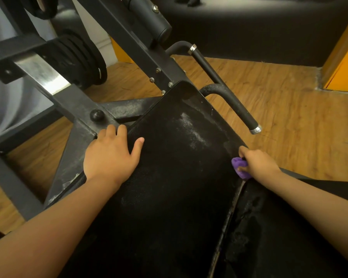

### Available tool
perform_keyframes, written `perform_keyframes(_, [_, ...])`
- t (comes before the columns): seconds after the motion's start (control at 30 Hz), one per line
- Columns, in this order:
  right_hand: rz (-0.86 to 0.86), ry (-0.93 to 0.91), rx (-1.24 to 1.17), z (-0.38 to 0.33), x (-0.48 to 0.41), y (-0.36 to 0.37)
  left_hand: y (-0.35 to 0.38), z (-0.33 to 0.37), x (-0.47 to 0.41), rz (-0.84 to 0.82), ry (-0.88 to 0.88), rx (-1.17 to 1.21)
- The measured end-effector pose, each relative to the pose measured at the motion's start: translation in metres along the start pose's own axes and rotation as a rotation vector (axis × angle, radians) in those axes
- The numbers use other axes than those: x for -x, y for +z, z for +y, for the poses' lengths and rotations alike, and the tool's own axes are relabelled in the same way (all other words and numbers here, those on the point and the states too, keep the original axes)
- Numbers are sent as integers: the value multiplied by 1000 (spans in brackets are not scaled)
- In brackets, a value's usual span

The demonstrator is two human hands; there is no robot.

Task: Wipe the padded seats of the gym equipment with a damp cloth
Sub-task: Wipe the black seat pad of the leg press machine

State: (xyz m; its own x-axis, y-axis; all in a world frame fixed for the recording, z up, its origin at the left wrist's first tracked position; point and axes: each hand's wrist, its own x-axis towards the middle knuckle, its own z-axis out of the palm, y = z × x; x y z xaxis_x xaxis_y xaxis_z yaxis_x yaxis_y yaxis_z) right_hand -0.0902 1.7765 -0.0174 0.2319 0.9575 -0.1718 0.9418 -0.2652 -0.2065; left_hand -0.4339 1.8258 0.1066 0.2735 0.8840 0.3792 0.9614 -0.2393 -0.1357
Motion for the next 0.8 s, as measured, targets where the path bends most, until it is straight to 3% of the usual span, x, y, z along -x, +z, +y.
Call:
perform_keyframes(0.13, [-81,2,-44,0,4,5,0,0,0,1,1,-7])
perform_keyframes(0.5, [-247,-344,-26,-8,14,0,1,1,0,-2,-3,-6])
perform_keyframes(0.8, [-303,-356,-87,-16,19,-1,1,2,-1,4,-3,-2])
